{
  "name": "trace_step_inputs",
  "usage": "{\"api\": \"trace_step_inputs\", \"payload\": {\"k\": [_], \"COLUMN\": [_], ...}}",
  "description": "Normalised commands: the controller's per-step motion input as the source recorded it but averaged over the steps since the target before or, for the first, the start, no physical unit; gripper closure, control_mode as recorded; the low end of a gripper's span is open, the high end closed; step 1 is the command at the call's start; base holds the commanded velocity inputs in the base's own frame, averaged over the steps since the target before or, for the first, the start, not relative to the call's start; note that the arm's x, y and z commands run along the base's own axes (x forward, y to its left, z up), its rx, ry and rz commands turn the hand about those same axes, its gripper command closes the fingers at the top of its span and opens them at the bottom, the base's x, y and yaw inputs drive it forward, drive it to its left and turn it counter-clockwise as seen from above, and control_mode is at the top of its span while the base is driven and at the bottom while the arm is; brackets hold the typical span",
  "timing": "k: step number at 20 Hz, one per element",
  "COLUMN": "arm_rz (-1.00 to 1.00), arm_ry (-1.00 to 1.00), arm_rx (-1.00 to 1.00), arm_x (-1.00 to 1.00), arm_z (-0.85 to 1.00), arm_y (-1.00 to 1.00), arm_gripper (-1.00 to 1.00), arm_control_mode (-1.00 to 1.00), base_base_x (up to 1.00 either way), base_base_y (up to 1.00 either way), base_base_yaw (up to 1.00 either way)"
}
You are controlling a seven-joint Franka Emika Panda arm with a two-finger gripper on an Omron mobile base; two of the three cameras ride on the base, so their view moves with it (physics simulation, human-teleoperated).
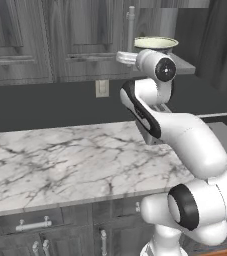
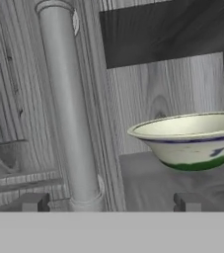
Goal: Move the bowls from the cabinet to the plates on the dining table.
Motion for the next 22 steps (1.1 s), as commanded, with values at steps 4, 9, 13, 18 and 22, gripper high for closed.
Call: {"api": "trace_step_inputs", "payload": {"k": [4,9,13,18,22], "arm_rz": [-0.04,-0.02,-0.02,-0.01,0.00], "arm_ry": [0.03,0.05,0.05,0.03,0.00], "arm_rx": [0.00,0.00,0.00,0.00,0.00], "arm_x": [0.59,0.57,0.49,0.29,0.03], "arm_z": [0.00,0.00,0.00,0.00,0.00], "arm_y": [0.00,0.00,0.00,0.00,0.01], "arm_gripper": [-1.00,-1.00,-1.00,1.00,1.00], "arm_control_mode": [-1.00,-1.00,-1.00,-1.00,-1.00], "base_base_x": [0.00,0.00,0.00,0.00,0.00], "base_base_y": [0.00,0.00,0.00,0.00,0.00], "base_base_yaw": [0.00,0.00,0.00,0.00,0.00]}}
